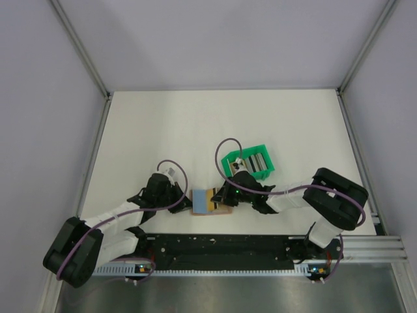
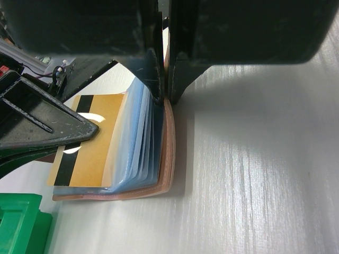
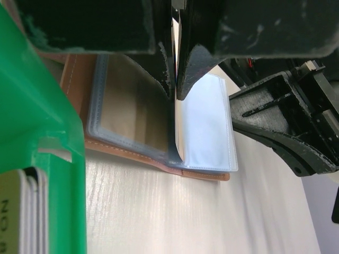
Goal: Put the credit cards into the card holder
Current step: Insert the credit card into the card slot.
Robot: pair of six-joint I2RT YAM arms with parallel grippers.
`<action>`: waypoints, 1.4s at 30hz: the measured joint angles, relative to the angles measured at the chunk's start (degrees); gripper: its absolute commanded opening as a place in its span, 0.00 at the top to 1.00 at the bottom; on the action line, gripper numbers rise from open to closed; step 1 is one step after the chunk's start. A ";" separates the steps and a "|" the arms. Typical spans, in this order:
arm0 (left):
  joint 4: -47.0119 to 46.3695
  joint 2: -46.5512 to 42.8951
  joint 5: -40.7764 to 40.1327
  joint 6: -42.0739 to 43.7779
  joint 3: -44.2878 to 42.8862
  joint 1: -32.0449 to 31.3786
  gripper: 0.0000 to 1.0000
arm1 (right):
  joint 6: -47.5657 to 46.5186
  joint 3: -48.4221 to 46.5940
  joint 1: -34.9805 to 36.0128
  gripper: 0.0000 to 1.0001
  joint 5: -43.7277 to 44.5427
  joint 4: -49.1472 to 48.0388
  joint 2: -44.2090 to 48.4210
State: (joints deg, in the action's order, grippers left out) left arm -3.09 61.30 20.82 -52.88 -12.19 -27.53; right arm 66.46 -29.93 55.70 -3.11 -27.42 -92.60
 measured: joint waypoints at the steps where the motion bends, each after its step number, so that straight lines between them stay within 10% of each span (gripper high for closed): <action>1: 0.00 0.00 0.00 0.00 0.00 0.00 1.00 | 0.24 -0.37 0.00 1.00 -0.04 0.09 -0.26; 14: -0.07 0.00 -0.07 -0.09 0.00 0.00 1.00 | 0.50 -4.42 -0.02 0.96 -1.09 4.85 -1.81; 25: -0.63 0.37 -0.15 -0.20 0.00 0.00 1.00 | -3.06 -9.84 1.16 0.68 2.49 18.21 -1.03; 42: -0.98 0.48 -0.22 -0.20 0.00 -0.02 1.00 | -8.39 -14.56 2.32 0.56 6.25 27.08 -0.11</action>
State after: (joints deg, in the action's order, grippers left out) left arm -4.08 61.78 20.60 -53.08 -12.19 -27.55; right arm 58.06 -44.49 58.02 3.14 -0.34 -92.71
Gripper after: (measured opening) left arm 0.015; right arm 0.436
